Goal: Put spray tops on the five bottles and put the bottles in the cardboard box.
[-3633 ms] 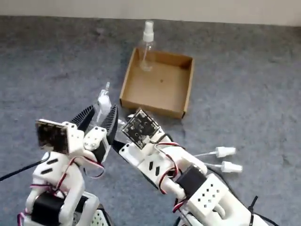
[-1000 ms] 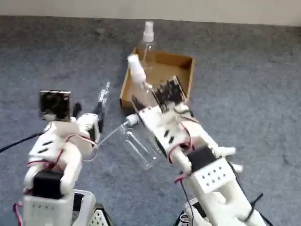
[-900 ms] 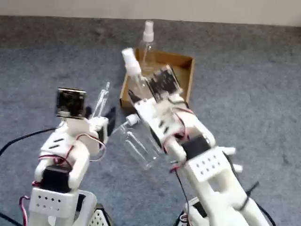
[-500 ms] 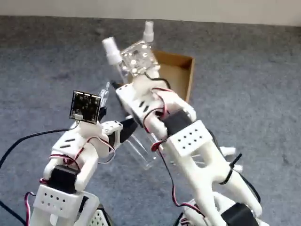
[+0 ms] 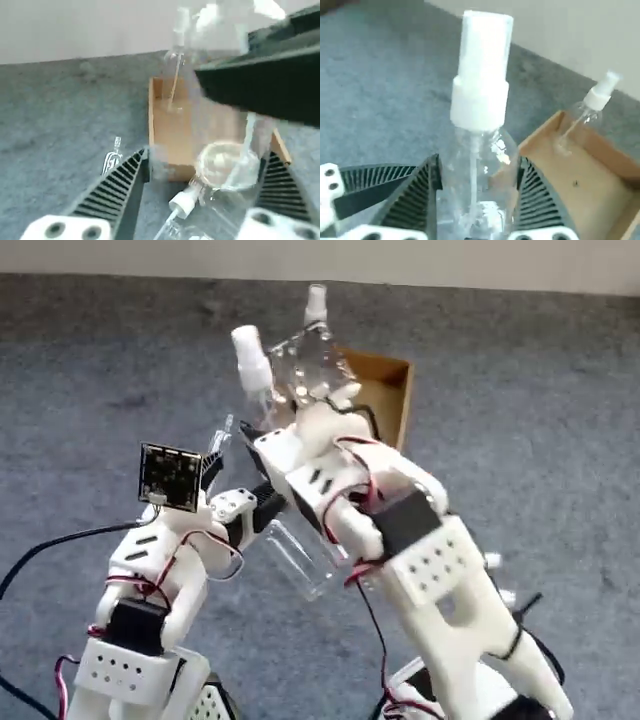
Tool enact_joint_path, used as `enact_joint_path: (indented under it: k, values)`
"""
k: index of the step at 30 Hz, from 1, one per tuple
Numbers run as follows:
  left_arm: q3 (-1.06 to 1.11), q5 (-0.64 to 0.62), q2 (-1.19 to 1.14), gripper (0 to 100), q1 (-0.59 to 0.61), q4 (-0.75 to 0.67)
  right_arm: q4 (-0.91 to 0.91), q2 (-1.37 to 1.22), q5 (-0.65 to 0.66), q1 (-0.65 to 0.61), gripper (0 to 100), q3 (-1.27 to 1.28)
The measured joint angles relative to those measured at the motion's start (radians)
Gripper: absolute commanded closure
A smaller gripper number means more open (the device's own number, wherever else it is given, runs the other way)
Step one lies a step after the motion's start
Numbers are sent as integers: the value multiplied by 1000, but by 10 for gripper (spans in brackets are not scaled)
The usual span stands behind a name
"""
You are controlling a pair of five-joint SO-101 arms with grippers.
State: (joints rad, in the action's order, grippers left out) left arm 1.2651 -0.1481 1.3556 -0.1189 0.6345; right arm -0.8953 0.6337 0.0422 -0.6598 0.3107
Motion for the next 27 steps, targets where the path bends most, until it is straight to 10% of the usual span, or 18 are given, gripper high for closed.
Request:
enact_joint_path:
  k: [11, 27]
  values:
    - [9, 6, -12, 734, 9, -3, 100, 34, 58, 158, 995, 14]
    - [43, 6, -12, 734, 11, -3, 709, -655, 68, 489, 995, 15]
